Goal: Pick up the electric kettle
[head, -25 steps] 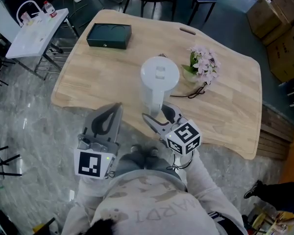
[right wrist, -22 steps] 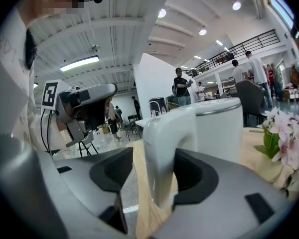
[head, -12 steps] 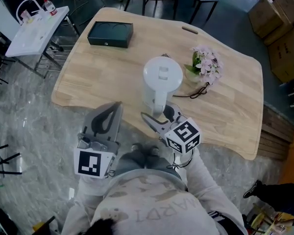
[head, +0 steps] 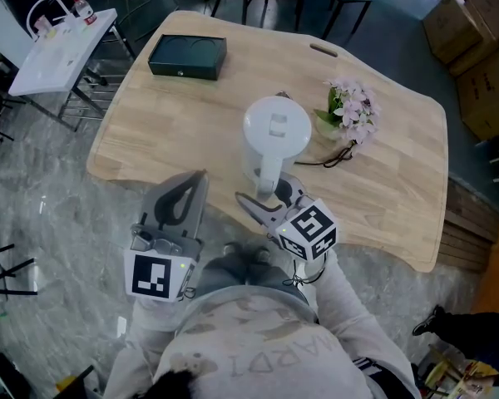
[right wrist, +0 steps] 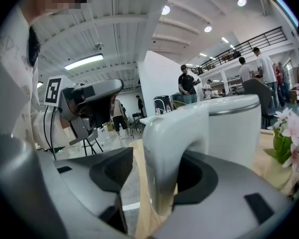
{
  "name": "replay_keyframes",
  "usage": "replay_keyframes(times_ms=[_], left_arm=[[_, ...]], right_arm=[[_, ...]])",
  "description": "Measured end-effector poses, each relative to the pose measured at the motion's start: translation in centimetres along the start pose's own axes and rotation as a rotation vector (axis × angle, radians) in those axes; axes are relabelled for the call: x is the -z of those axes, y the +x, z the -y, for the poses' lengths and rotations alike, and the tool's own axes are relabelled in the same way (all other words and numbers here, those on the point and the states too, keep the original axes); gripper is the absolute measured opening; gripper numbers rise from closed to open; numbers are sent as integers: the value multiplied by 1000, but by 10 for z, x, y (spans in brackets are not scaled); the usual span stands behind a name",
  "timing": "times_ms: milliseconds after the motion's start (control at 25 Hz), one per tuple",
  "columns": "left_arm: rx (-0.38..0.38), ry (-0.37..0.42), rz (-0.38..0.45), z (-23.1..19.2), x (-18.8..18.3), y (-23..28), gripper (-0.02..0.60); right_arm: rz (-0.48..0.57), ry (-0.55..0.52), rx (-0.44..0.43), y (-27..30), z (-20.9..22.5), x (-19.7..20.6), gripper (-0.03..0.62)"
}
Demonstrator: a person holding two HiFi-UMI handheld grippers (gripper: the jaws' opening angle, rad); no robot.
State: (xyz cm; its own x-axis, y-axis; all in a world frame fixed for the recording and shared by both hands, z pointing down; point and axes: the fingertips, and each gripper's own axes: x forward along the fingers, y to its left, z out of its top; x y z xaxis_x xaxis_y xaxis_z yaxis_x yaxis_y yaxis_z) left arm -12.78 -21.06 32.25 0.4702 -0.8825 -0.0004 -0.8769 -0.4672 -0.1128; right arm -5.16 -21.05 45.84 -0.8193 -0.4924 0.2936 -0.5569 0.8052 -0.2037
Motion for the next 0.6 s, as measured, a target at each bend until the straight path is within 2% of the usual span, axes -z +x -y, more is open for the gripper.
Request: replay_keyframes(times_ms=[600], left_arm=[[-10,3,0,-6,0,2,0]], right_arm=[[-13,-31,-22,15,-7,0,235]])
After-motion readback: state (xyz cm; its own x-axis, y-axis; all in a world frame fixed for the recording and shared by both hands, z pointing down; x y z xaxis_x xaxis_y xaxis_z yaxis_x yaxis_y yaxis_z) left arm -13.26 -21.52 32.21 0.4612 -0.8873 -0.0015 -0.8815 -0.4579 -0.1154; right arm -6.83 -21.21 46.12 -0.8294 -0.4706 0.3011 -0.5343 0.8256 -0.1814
